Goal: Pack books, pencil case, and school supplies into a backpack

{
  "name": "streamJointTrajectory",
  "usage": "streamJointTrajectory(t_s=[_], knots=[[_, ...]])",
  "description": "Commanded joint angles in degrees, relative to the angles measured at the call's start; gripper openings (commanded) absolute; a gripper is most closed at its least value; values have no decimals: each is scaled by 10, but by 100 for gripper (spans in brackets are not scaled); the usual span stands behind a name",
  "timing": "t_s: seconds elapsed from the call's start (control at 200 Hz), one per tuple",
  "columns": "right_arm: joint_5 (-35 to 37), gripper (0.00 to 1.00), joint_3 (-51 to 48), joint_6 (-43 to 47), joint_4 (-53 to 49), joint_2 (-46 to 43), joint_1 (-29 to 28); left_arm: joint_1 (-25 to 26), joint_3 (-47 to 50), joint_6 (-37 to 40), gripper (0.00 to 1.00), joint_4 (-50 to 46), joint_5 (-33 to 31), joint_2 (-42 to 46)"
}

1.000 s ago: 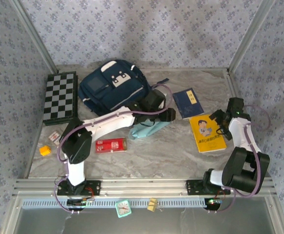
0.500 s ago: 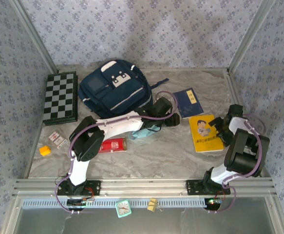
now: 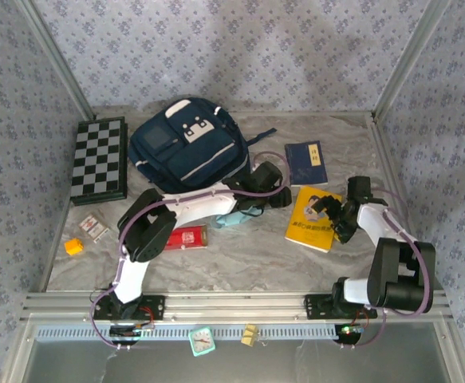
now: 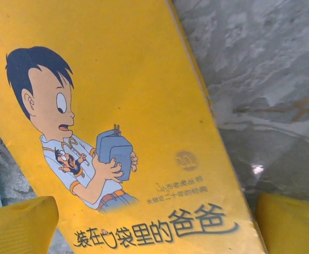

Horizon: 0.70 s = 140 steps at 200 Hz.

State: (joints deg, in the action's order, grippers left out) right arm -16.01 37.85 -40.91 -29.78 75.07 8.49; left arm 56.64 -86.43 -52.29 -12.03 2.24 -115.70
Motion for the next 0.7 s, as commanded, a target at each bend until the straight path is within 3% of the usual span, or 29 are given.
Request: streamJointTrajectory(t_s=[0.0,0.12,0.24,0.695], knots=[[-11,93,8,40,-44,-12,34,11,-28,10,53,-14,0,-21],[-12,84,19,83,-44,1,42,13,-47,11,47,-23,12,-46],[-22,81,15,96,-41,24,40,20,-72,30,43,-30,25,-74],[-48,78,22,105,-37,56,-14,22,-101,38,34,-43,32,-129]])
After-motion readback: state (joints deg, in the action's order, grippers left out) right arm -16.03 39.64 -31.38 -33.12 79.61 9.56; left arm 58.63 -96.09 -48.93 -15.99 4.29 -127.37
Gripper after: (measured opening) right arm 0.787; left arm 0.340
